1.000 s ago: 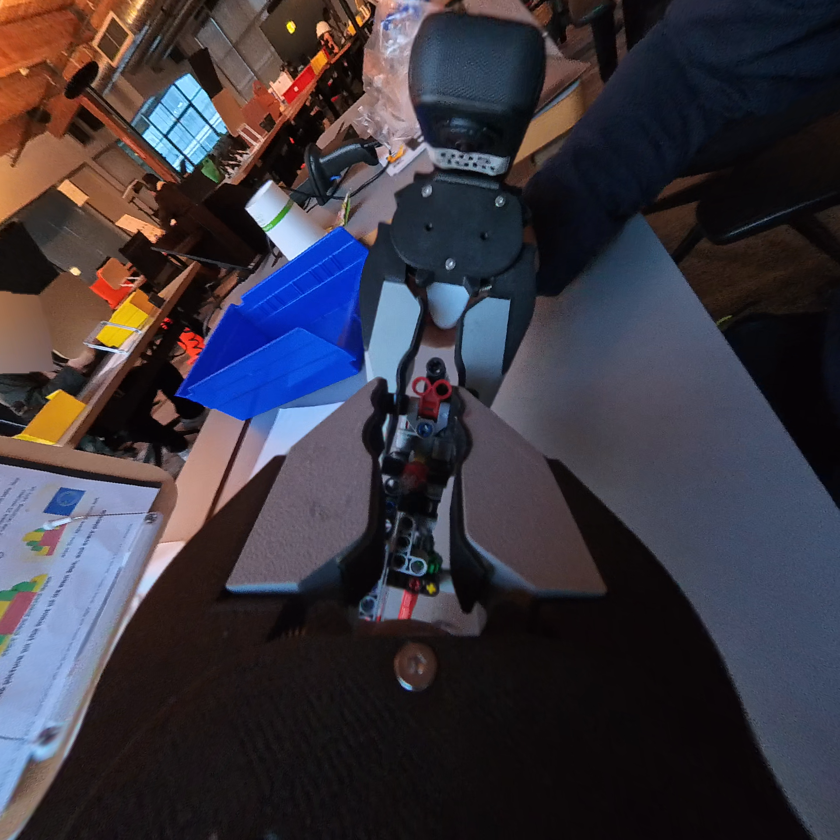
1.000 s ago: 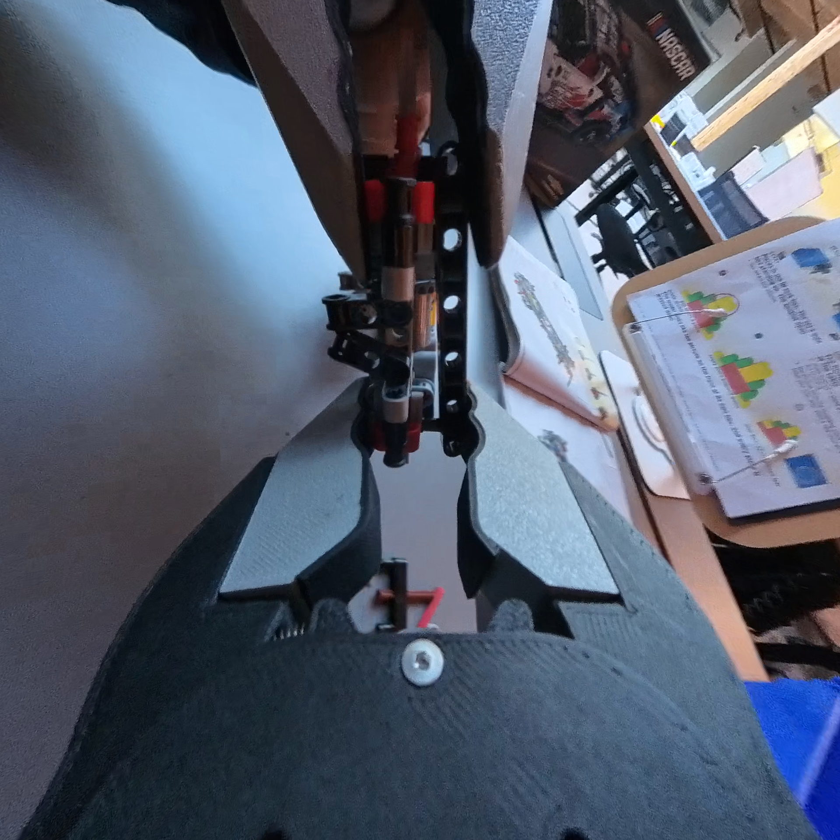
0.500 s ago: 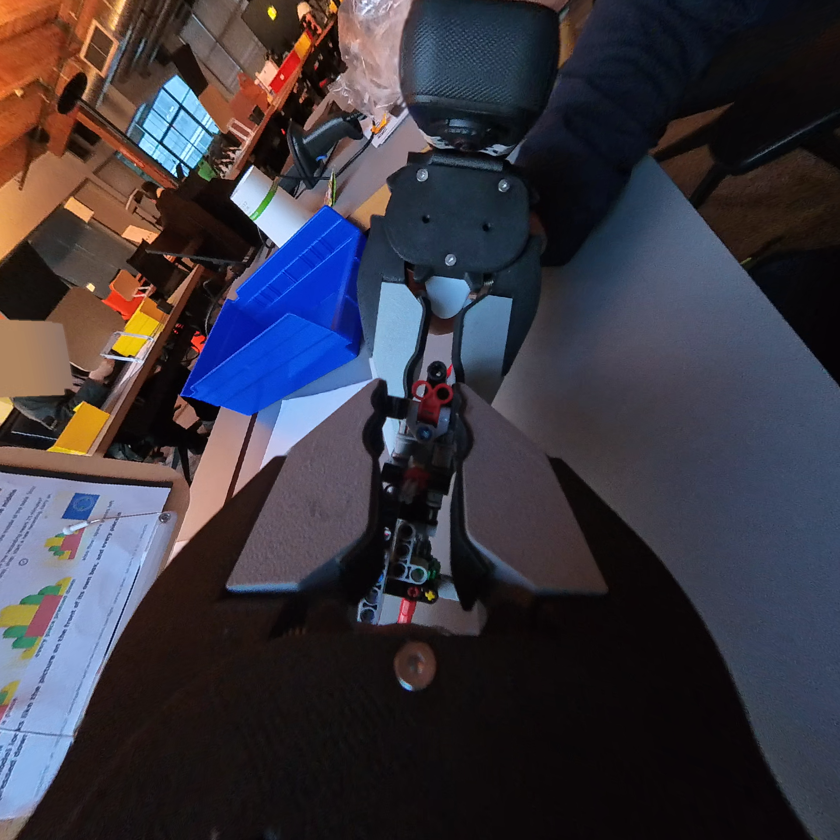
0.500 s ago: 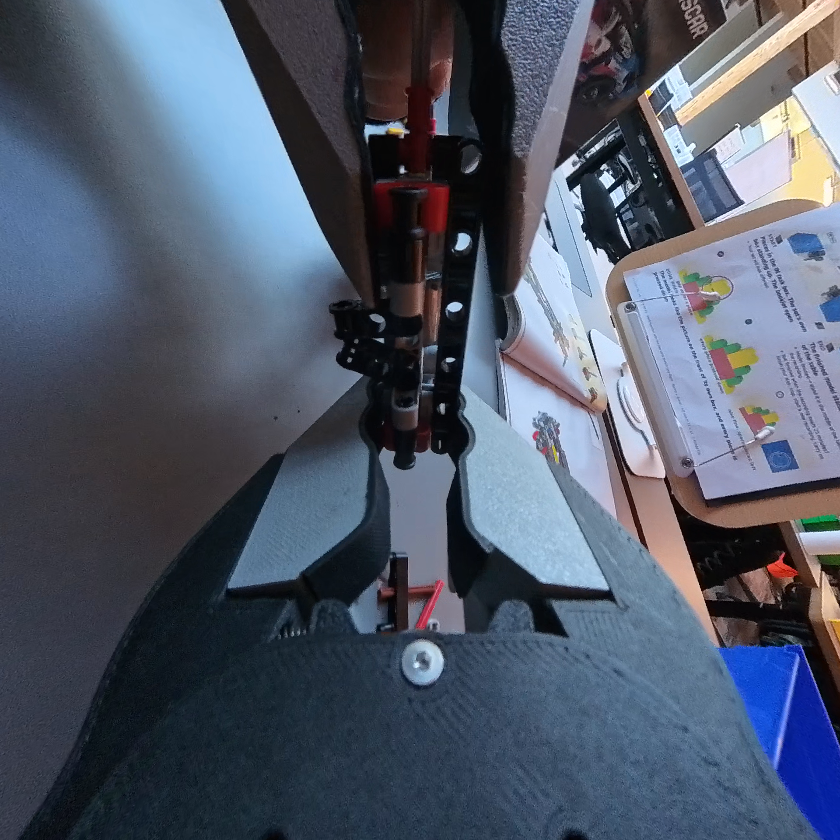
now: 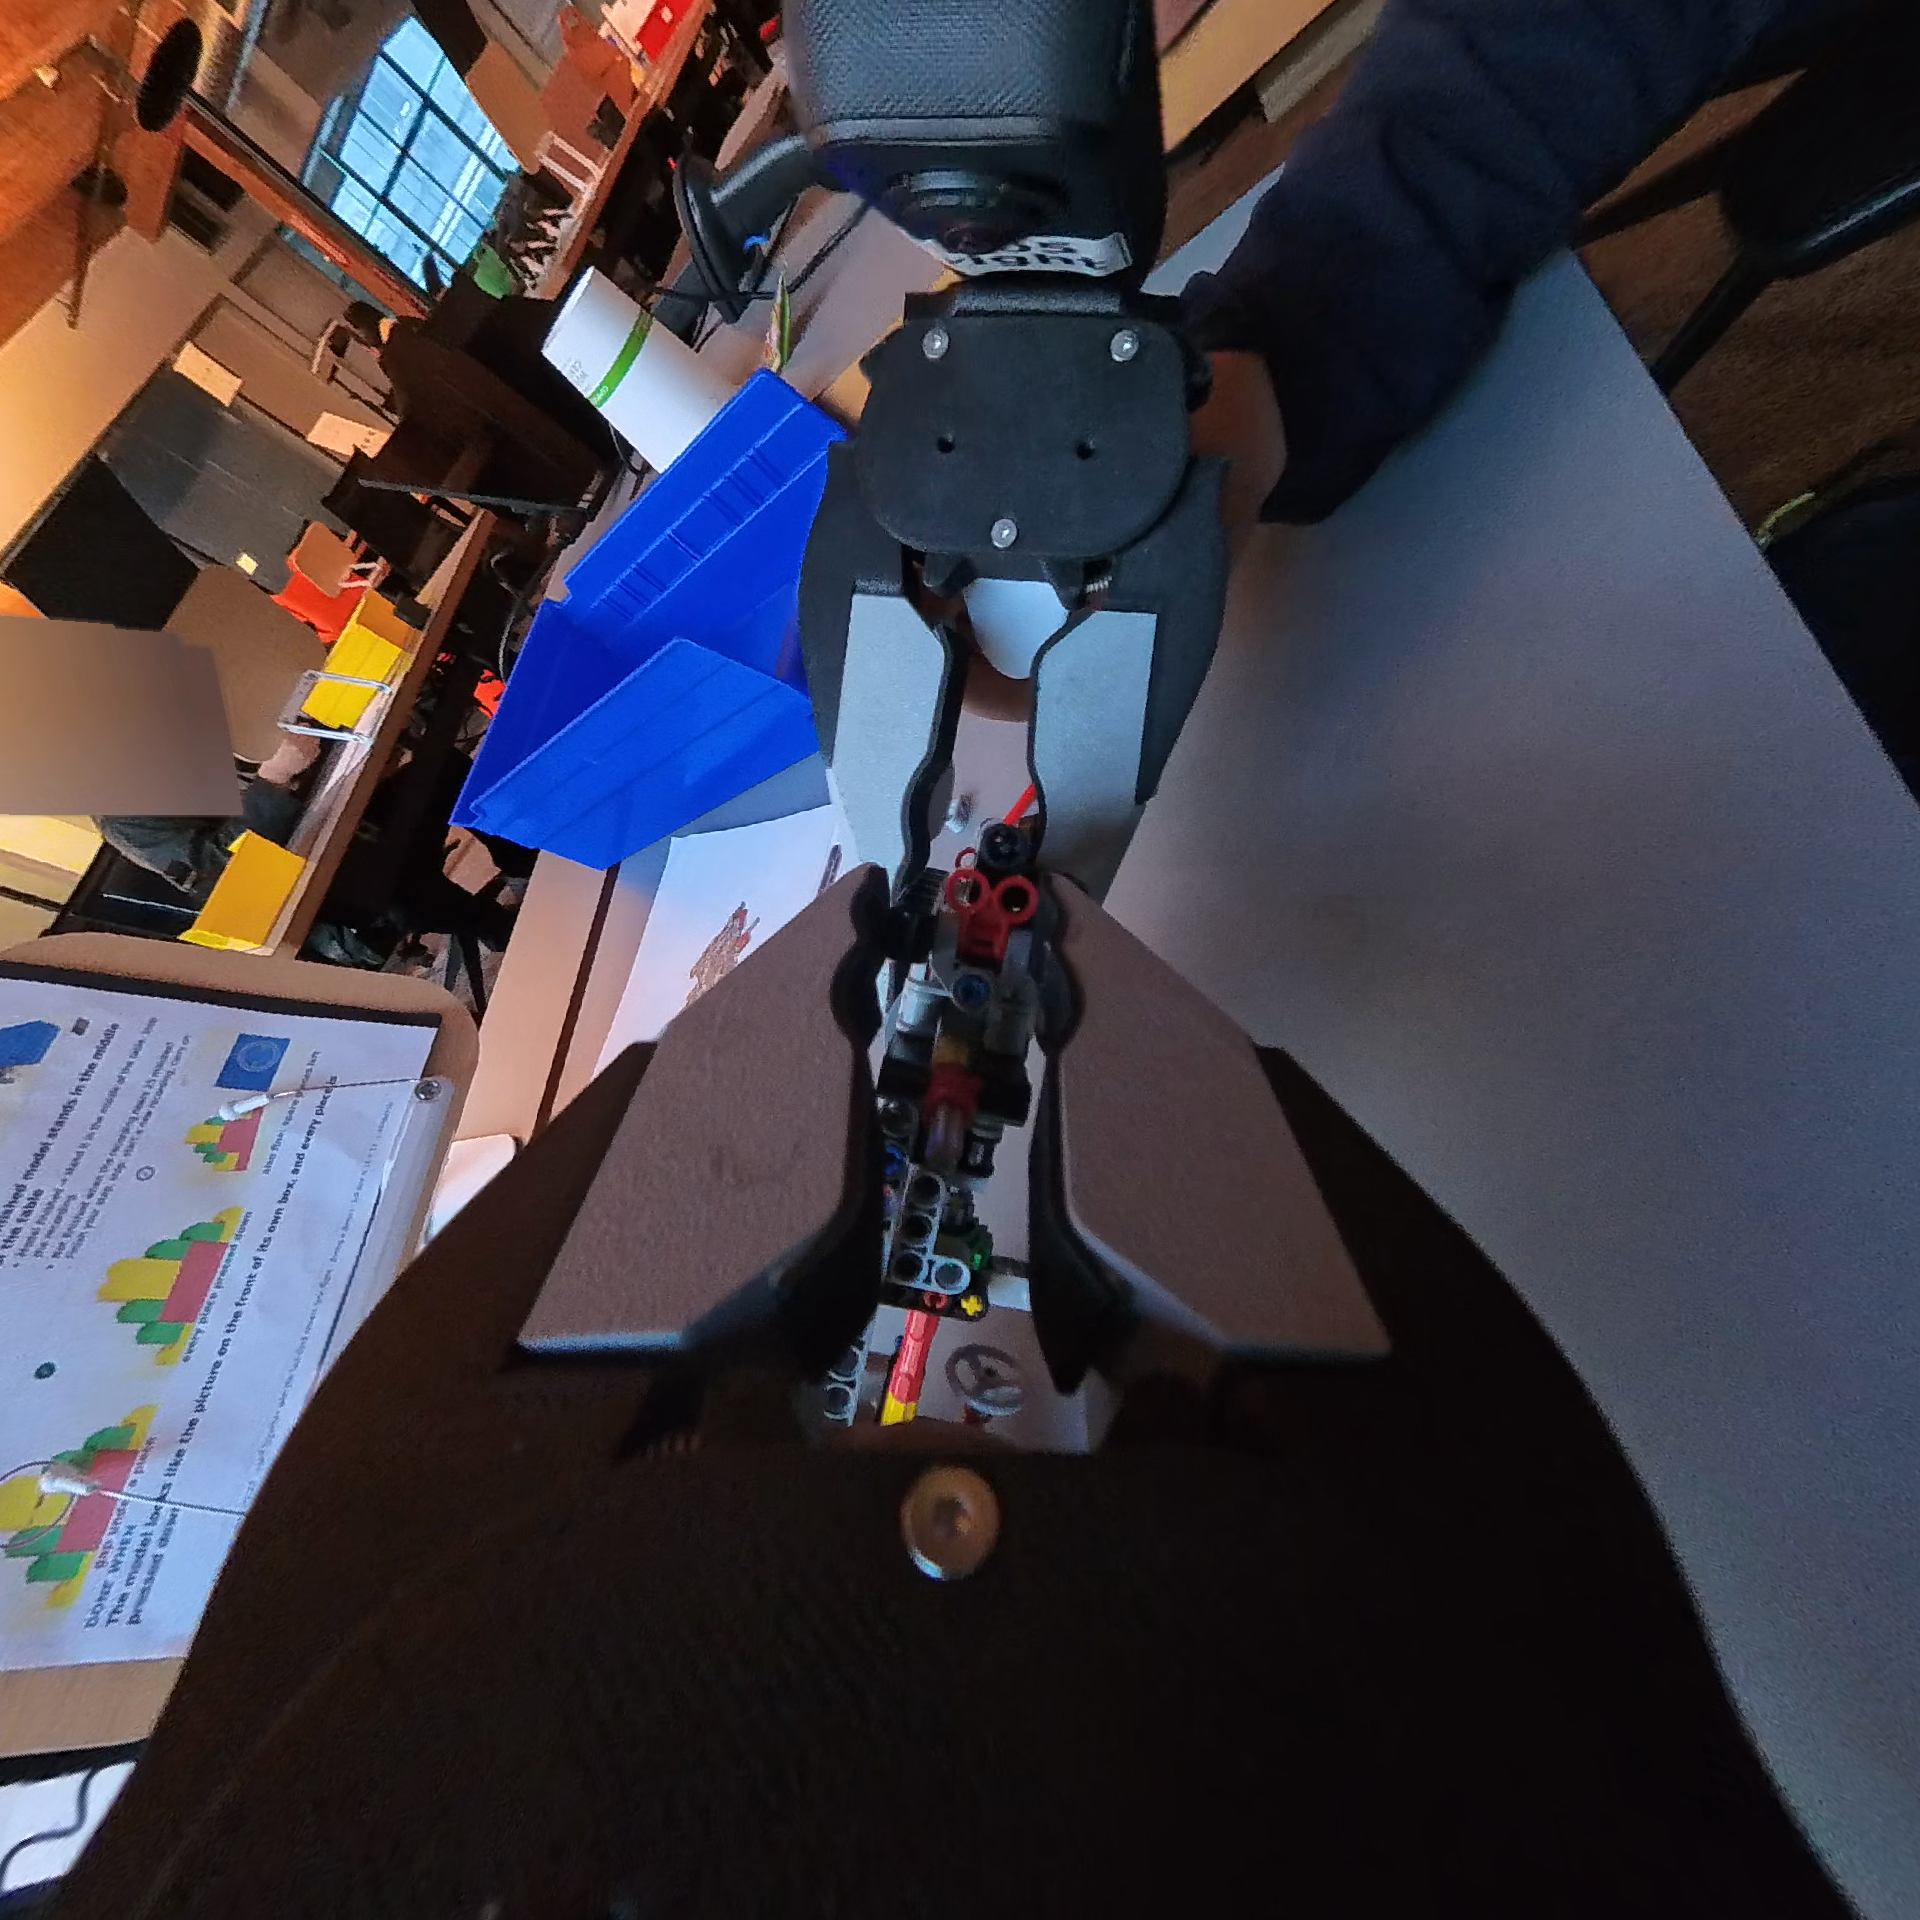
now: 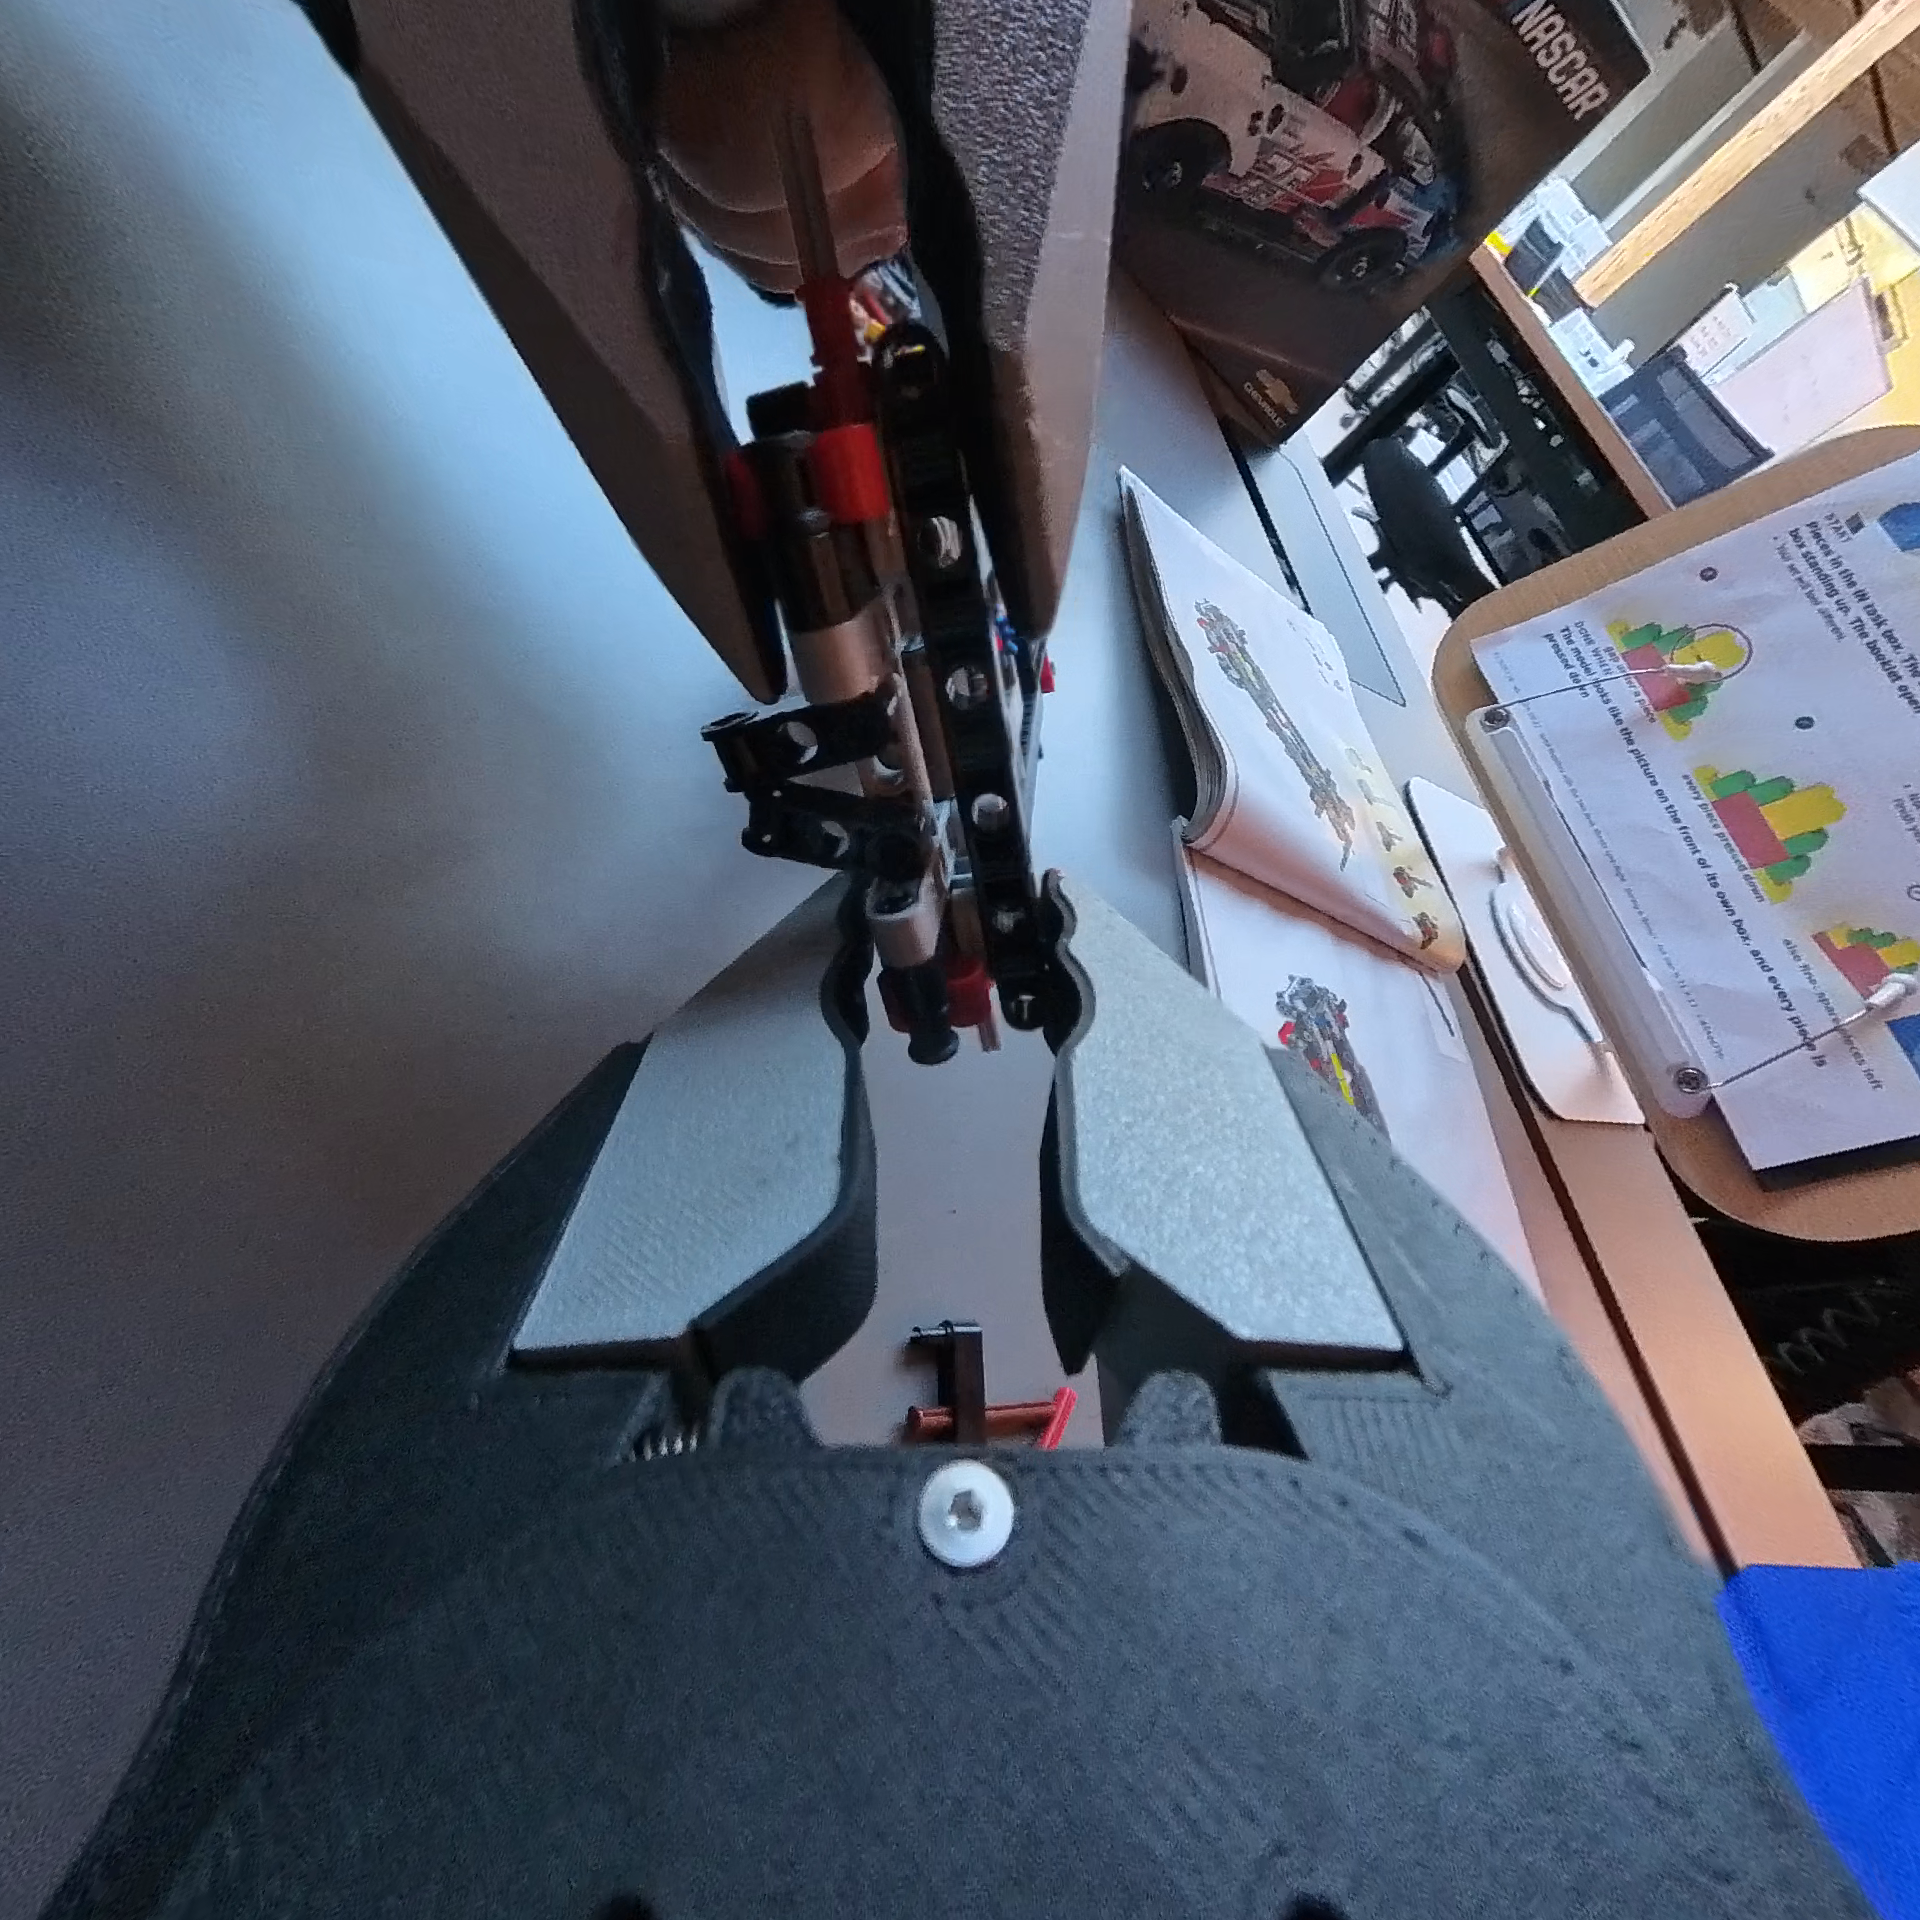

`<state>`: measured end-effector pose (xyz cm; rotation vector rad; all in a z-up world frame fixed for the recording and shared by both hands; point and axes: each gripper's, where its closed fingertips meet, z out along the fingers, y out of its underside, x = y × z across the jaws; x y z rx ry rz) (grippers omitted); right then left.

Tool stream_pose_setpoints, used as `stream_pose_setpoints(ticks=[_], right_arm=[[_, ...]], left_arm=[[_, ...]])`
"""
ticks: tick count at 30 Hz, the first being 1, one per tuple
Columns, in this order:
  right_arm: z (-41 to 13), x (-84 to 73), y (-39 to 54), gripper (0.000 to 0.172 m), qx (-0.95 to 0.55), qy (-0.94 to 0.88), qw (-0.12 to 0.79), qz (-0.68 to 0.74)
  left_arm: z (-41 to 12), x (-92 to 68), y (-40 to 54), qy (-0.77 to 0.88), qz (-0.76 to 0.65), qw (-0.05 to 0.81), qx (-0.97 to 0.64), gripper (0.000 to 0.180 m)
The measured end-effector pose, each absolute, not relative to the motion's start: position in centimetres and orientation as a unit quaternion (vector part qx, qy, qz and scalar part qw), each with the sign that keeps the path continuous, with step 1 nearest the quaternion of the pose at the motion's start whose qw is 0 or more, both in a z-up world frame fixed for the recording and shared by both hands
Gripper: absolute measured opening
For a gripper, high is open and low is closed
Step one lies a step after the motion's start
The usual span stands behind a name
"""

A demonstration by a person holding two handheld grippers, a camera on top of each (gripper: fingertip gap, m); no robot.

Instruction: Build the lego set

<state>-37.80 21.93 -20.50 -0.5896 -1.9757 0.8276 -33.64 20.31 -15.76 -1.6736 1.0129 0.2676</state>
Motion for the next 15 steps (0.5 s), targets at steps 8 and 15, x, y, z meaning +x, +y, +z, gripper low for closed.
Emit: stream_pose_setpoints(ticks=[8, 15], right_arm=[[-21.5, -37.8, 23.0, 0.026, -0.258, -0.791, 0.403, 0.38], [-23.7, -36.4, 23.5, 0.035, -0.206, -0.842, 0.382, 0.321]], left_arm=[[-16.8, -34.1, 19.7, 0.403, 0.084, 0.534, -0.739, 0.026], [-18.6, -32.7, 16.4, 0.37, 0.011, 0.51, -0.777, 0.048]])
